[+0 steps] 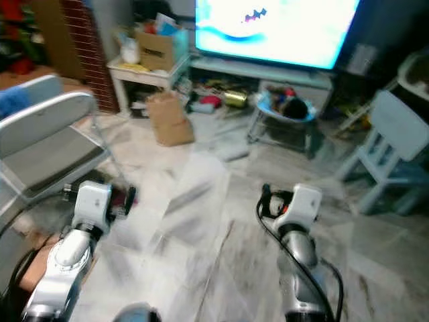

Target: Restocking fridge

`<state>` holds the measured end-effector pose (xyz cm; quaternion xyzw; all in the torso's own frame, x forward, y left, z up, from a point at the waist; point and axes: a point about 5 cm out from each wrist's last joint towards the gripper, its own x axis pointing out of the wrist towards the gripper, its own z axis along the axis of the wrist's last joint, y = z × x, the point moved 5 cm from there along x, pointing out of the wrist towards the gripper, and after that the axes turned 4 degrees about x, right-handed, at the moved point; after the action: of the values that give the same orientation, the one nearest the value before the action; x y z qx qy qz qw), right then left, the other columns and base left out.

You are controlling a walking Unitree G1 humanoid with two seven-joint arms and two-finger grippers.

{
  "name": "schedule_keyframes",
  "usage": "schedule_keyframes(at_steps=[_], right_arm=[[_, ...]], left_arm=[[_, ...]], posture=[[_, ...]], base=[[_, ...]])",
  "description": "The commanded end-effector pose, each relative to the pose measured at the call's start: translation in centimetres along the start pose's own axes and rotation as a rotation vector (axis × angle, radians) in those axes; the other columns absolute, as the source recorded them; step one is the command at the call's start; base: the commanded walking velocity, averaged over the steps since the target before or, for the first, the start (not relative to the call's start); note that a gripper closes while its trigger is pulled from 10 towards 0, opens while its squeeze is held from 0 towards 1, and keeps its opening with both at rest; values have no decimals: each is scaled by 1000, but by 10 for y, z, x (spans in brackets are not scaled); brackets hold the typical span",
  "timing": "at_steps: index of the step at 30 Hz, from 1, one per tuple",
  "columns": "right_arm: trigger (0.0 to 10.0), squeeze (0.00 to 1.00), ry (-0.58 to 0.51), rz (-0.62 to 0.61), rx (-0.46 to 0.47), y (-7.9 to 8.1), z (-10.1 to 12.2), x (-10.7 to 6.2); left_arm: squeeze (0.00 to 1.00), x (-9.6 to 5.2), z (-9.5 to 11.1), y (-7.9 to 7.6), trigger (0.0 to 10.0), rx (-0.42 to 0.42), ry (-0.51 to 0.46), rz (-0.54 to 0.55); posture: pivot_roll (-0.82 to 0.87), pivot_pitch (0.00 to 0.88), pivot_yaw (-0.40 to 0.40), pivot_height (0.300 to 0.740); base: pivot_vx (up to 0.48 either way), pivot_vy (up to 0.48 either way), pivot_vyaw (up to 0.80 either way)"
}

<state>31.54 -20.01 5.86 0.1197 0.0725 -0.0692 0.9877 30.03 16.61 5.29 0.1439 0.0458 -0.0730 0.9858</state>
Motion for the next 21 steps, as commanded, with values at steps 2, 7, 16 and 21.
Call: schedule_keyframes(at_steps=[2,7,16,21], right_arm=[[10000,0,-11,-31,15,-6,3,0],[10000,0,-18,-29,1,-5,4,2],[10000,0,-13,-51,0,-10,2,-1],[10000,0,9,-39,-1,-7,-6,-5]], left_arm=[[0,6,8,7,10000,8,-27,17],[0,5,5,6,10000,4,-25,4],[0,2,0,7,10000,-18,-13,0],[0,-2,-5,3,10000,-30,0,1]], posture=[[38,25,-29,740],[30,17,-22,740],[28,21,-24,740],[34,25,-35,740]], base=[[0,0,0],[0,0,0],[128,0,-672],[423,0,-160]])
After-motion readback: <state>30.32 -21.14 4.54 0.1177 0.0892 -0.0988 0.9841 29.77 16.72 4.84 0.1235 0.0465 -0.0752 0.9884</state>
